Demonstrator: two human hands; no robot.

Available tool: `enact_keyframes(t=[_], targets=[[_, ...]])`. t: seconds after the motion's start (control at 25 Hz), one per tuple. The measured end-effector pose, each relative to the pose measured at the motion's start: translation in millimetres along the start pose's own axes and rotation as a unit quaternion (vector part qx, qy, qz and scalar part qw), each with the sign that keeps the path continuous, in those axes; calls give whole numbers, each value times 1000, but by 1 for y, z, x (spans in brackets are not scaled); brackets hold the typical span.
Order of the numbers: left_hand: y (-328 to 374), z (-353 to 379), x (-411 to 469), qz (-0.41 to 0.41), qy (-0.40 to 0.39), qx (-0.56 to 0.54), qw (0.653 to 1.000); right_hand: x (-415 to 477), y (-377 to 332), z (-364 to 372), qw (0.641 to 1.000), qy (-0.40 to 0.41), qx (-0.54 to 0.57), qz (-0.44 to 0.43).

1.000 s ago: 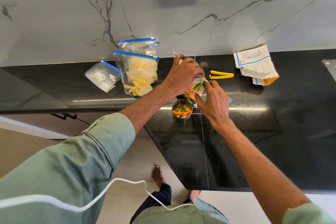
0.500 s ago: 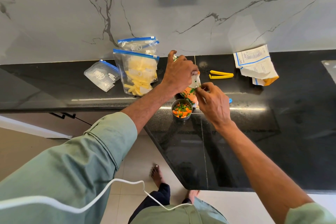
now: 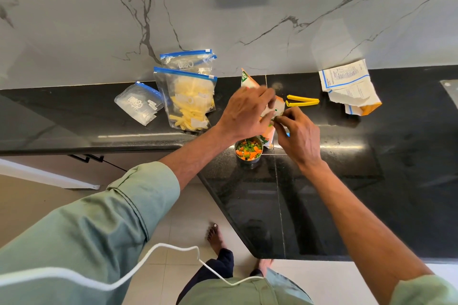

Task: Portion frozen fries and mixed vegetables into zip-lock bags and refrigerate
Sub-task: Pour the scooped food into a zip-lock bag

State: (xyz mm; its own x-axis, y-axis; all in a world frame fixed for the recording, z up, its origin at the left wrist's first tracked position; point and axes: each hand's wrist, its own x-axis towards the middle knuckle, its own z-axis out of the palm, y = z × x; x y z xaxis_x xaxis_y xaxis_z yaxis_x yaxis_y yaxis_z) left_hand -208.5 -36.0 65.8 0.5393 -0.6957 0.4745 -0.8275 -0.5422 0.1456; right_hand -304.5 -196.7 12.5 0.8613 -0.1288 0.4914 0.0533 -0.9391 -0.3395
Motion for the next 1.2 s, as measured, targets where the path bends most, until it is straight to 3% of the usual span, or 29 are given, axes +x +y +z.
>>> enact_keyframes(t=[0.16, 0.68, 0.96, 1.12, 1.2], targets=[[3, 3, -9, -94, -103, -34, 990, -3, -2, 2, 1000, -7, 9, 19], [14, 3, -3, -77, -92, -65, 991, -6, -2, 1, 998, 2, 63, 3], [-1, -10, 12, 77, -185, -6, 980, -1, -3, 0, 998, -16, 41, -52], [-10, -15, 16, 172, -189, 36, 966, 4, -3, 1, 996, -49, 22, -77], [-17, -20, 21, 181, -167, 61, 967, 4, -5, -2, 994, -64, 10, -84]])
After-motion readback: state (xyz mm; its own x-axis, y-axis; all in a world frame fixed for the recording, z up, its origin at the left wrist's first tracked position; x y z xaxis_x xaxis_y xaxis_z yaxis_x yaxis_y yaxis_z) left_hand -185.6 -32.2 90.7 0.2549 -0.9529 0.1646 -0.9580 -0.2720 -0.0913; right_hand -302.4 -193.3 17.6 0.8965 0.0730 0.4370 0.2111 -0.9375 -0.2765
